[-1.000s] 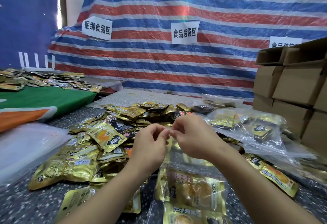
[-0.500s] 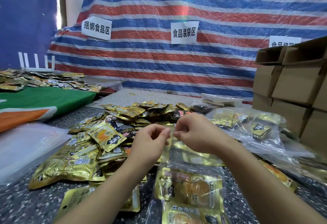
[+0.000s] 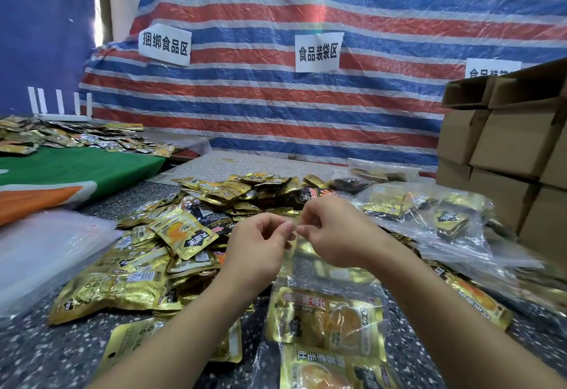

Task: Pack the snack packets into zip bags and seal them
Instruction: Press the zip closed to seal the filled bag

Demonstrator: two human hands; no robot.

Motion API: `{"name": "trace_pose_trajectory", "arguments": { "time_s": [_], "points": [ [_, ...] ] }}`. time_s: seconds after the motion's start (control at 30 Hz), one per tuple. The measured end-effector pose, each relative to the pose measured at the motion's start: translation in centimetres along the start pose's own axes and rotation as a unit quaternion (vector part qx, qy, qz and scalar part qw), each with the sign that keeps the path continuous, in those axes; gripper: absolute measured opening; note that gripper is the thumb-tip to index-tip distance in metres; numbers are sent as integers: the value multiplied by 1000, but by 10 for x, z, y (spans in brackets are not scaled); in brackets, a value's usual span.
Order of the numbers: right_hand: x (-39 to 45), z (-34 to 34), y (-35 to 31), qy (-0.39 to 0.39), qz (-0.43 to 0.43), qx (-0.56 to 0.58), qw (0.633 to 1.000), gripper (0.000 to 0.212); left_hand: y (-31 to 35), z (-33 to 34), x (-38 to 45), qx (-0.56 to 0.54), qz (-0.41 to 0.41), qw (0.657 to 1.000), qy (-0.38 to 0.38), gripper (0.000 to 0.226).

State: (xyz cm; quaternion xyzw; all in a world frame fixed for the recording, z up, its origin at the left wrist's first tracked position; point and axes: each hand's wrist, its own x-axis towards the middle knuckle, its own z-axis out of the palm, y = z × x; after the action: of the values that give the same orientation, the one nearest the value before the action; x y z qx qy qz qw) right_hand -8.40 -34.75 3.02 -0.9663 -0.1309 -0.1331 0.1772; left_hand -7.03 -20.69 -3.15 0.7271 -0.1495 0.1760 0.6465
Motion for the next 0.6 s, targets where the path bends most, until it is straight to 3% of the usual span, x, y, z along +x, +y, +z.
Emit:
{"name": "trace_pose_trajectory", "arguments": {
  "time_s": [0.2, 0.4, 0.6],
  "points": [
    [-1, -1, -2, -1, -42, -3, 999, 27, 2, -2, -1, 2, 14, 1000, 14, 22],
    [-2, 1, -5, 38, -39, -45, 997, 29, 4, -5, -2, -37, 9, 999, 28, 20],
    [-12, -14, -3, 28, -26, -71, 997, 27, 7, -6, 0, -76, -5, 996, 47, 24]
  ]
}}
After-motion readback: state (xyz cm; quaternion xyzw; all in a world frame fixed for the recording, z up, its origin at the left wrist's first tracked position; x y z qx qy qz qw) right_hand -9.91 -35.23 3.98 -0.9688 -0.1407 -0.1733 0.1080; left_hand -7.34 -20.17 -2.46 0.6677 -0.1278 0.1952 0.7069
